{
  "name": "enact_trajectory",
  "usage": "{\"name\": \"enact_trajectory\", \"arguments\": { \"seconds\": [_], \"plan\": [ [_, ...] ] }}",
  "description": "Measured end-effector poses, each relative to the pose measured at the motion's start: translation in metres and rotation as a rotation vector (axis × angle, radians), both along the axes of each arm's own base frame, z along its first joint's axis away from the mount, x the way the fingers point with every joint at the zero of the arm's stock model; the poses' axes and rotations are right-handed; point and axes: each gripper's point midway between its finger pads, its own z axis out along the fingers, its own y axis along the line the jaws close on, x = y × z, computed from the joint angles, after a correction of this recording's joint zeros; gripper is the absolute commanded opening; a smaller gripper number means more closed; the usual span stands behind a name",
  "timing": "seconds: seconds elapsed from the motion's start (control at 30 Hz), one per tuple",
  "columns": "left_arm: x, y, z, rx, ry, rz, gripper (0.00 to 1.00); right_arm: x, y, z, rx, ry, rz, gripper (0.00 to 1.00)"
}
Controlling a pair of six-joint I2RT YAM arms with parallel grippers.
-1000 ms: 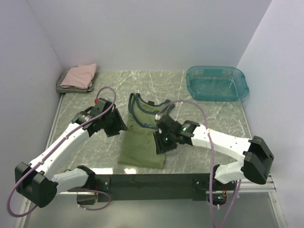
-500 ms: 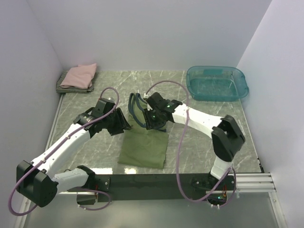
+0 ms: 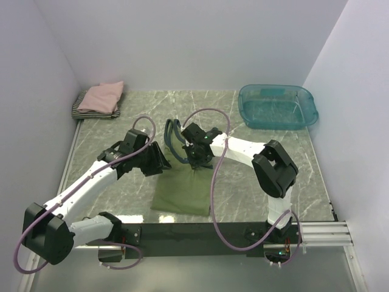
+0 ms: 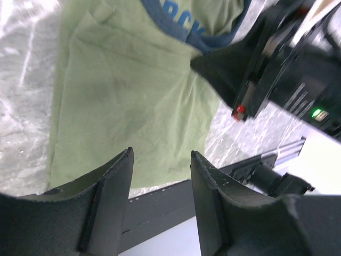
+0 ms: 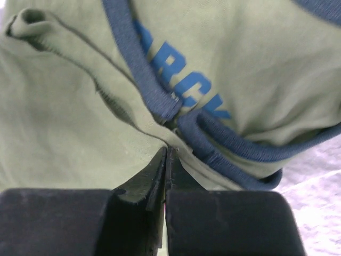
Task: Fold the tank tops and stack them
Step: Fold the tank top
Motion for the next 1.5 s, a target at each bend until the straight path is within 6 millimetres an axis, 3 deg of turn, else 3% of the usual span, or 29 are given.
{"name": "enact_trajectory", "arguments": {
  "seconds": [0.37, 0.6, 0.7, 0.77, 0.83, 1.03, 1.13, 1.23, 1.37, 1.4, 1.43, 1.5],
  "plan": [
    [-0.032, -0.021, -0.05, -0.016, 0.123, -0.142, 0.52, 0.026, -0.005, 0.005, -0.04, -0.097, -0.108, 0.0],
    [-0.052, -0.025, -0.086, 0.03, 0.19, -0.194, 0.53, 0.032, -0.001, -0.014, -0.035, -0.097, -0.155, 0.0],
    [-0.058, -0.017, -0.106, 0.078, 0.237, -0.172, 0.54, 0.033, -0.001, -0.022, -0.04, -0.095, -0.175, 0.12],
    [-0.063, -0.011, -0.117, 0.106, 0.264, -0.149, 0.56, 0.035, 0.0, -0.023, -0.031, -0.098, -0.195, 0.27],
    [-0.061, -0.011, -0.116, 0.098, 0.261, -0.134, 0.57, 0.037, 0.0, -0.024, -0.021, -0.104, -0.21, 0.38],
    [-0.058, -0.011, -0.109, 0.095, 0.228, -0.121, 0.63, 0.043, -0.011, -0.012, -0.012, -0.143, -0.255, 0.49],
    [-0.053, -0.012, -0.097, 0.091, 0.2, -0.119, 0.63, 0.046, -0.025, 0.011, -0.001, -0.185, -0.291, 0.5],
    [-0.038, -0.016, -0.072, 0.09, 0.141, -0.107, 0.62, 0.044, -0.034, 0.051, 0.061, -0.246, -0.324, 0.46],
    [-0.018, -0.012, -0.042, 0.117, 0.054, -0.052, 0.58, 0.014, -0.041, 0.09, 0.201, -0.259, -0.322, 0.35],
    [-0.016, -0.009, -0.039, 0.127, 0.047, -0.041, 0.56, 0.002, -0.039, 0.093, 0.232, -0.245, -0.309, 0.31],
    [-0.016, -0.006, -0.039, 0.138, 0.043, -0.031, 0.54, -0.014, -0.035, 0.091, 0.256, -0.216, -0.283, 0.2],
    [-0.019, -0.002, -0.042, 0.154, 0.053, -0.025, 0.51, -0.049, -0.021, 0.082, 0.301, -0.145, -0.216, 0.13]
  ]
}}
